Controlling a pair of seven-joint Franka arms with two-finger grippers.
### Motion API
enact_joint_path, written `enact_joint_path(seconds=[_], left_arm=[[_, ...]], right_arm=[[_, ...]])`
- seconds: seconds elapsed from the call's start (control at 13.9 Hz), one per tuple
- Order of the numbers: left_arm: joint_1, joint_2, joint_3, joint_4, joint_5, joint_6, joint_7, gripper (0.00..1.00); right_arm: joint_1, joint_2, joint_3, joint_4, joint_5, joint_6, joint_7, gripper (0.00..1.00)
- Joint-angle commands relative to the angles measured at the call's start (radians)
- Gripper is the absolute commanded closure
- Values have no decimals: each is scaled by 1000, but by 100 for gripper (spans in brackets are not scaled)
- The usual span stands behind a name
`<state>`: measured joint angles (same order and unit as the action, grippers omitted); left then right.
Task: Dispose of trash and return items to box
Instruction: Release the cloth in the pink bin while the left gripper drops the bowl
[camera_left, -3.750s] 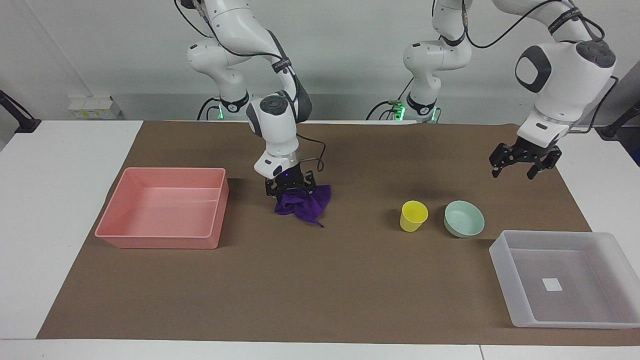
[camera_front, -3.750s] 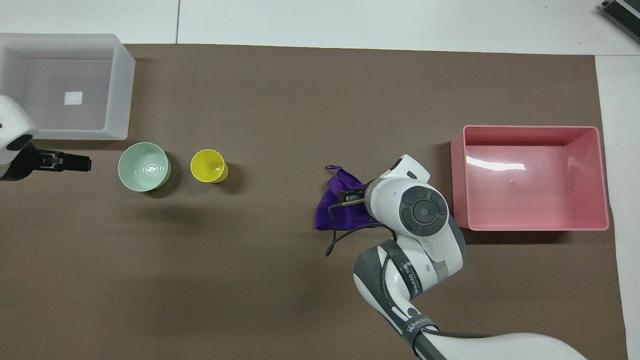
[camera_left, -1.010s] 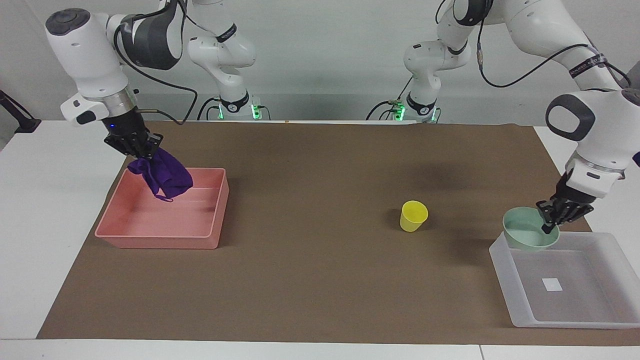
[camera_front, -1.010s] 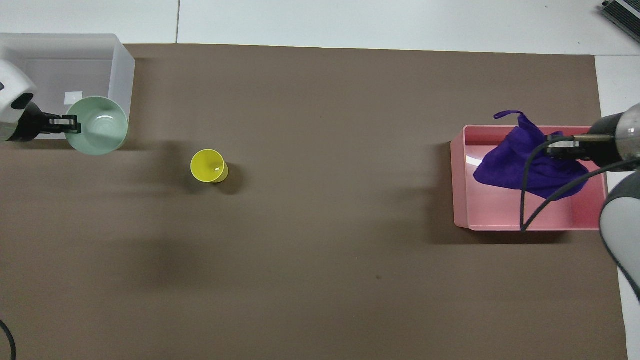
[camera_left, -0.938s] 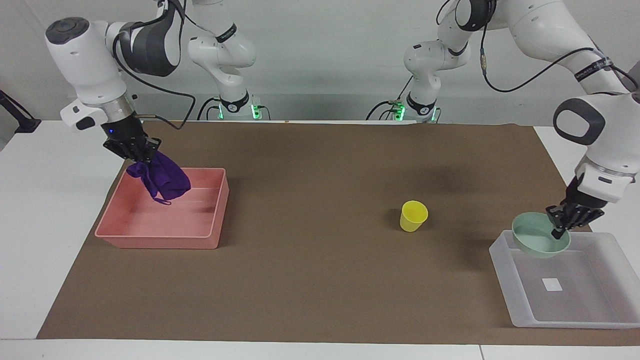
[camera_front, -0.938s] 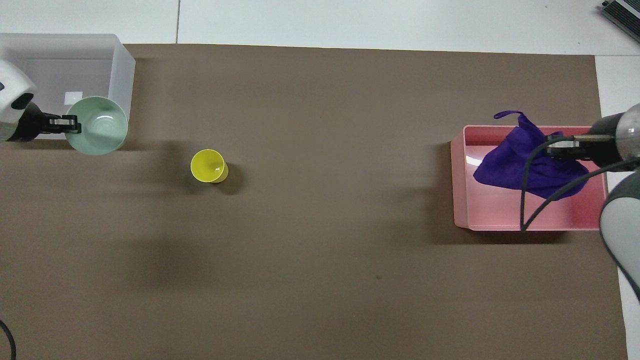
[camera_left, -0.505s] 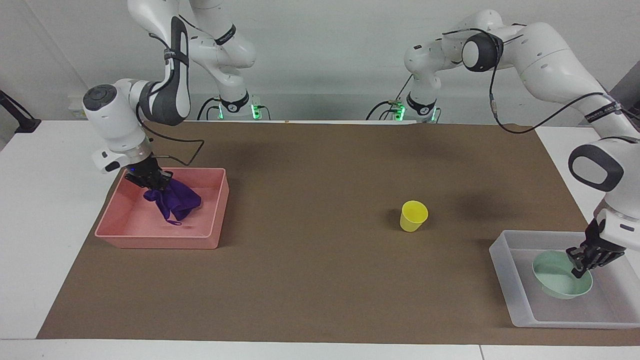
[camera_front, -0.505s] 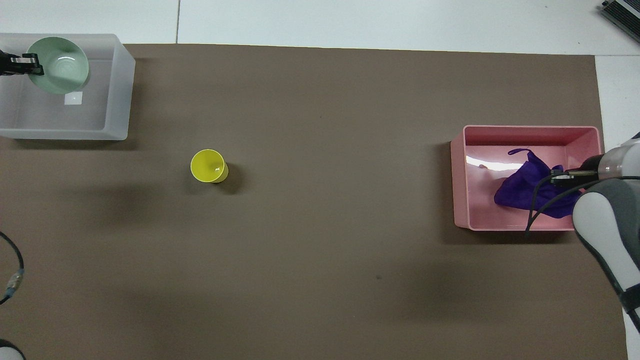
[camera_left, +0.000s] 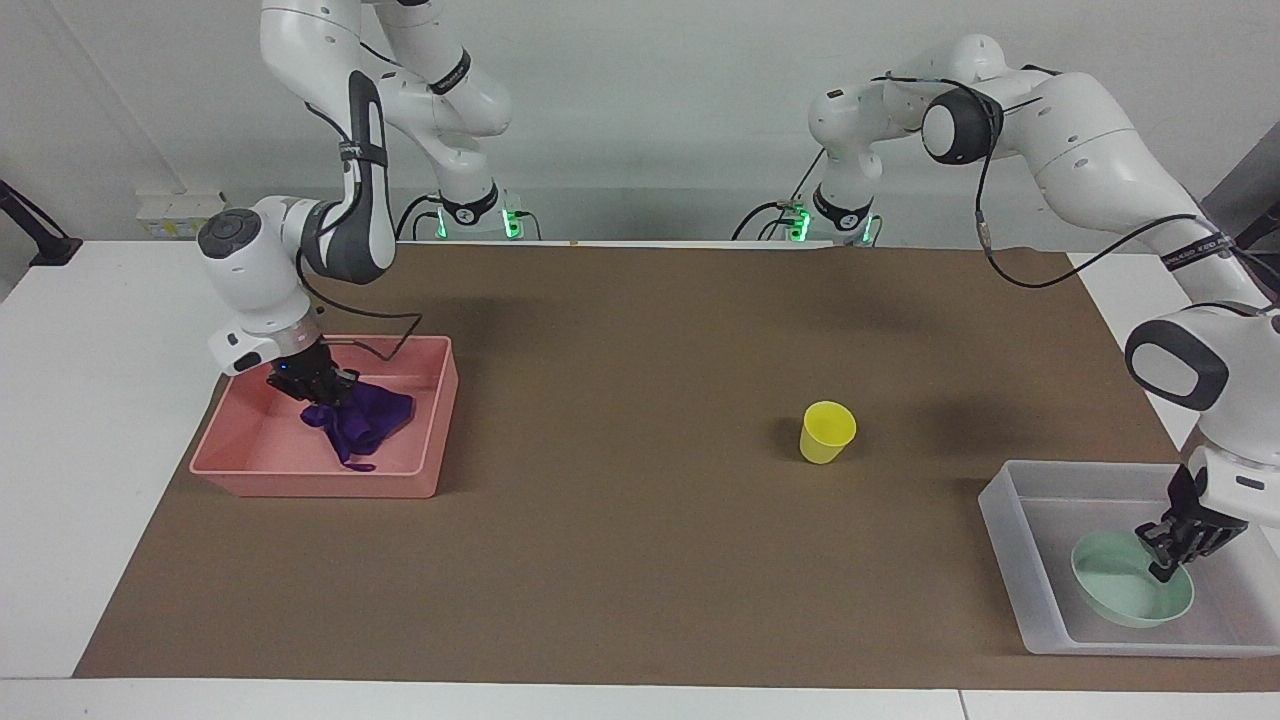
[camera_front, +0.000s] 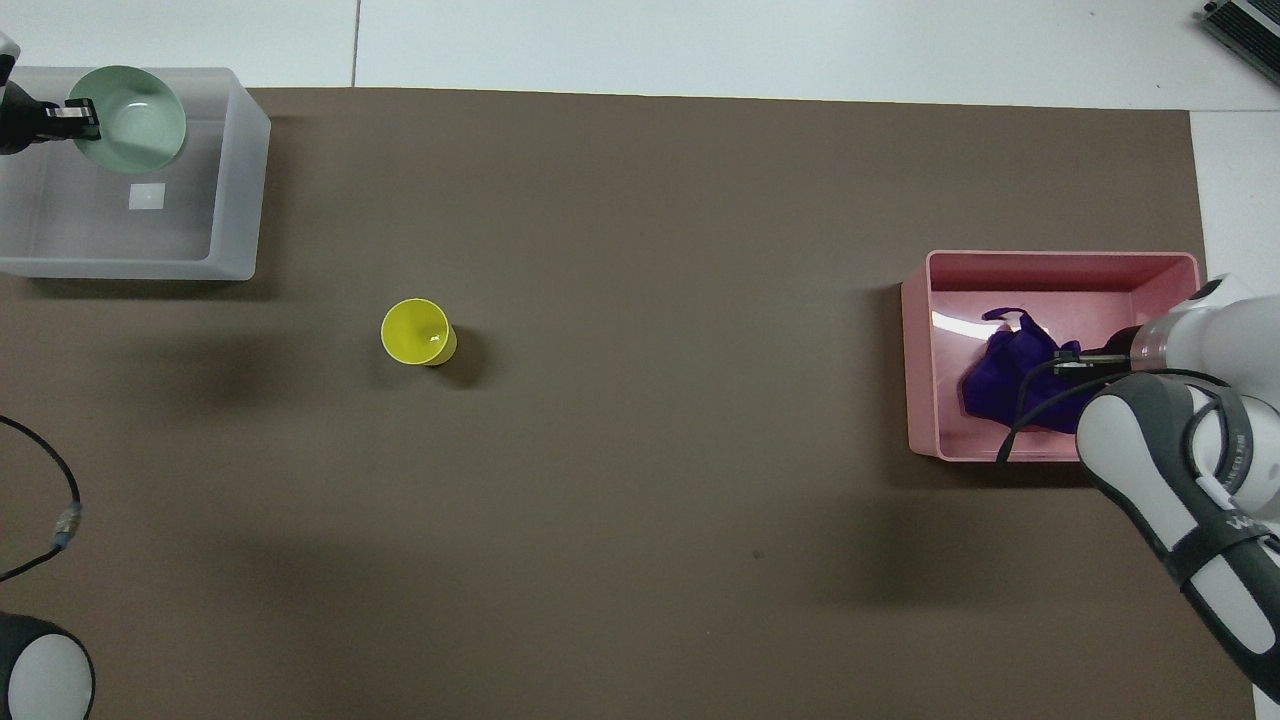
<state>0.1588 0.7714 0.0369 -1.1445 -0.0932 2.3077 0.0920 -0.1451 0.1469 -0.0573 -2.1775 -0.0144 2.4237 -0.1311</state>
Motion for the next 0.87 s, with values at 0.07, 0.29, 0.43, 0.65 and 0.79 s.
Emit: enact_joint_path(seconds=[0.07, 0.29, 0.43, 0.65, 0.79], left_arm=[[-16, -23, 24, -89, 20, 62, -47, 100], [-15, -40, 24, -151, 21, 99, -49, 100], [-10, -67, 24, -216, 27, 125, -48, 100], [-10, -87, 24, -242, 30, 101, -45, 95], [-7, -93, 24, -238, 32, 69, -35, 55]], right_arm=[[31, 0, 10, 5, 13, 20, 72, 0], [61, -18, 14, 37, 11, -24, 123, 0], [71, -44, 25, 51, -4, -57, 200, 0], [127, -73, 25, 100, -7, -148, 293, 0], [159, -98, 27, 143, -7, -219, 310, 0]])
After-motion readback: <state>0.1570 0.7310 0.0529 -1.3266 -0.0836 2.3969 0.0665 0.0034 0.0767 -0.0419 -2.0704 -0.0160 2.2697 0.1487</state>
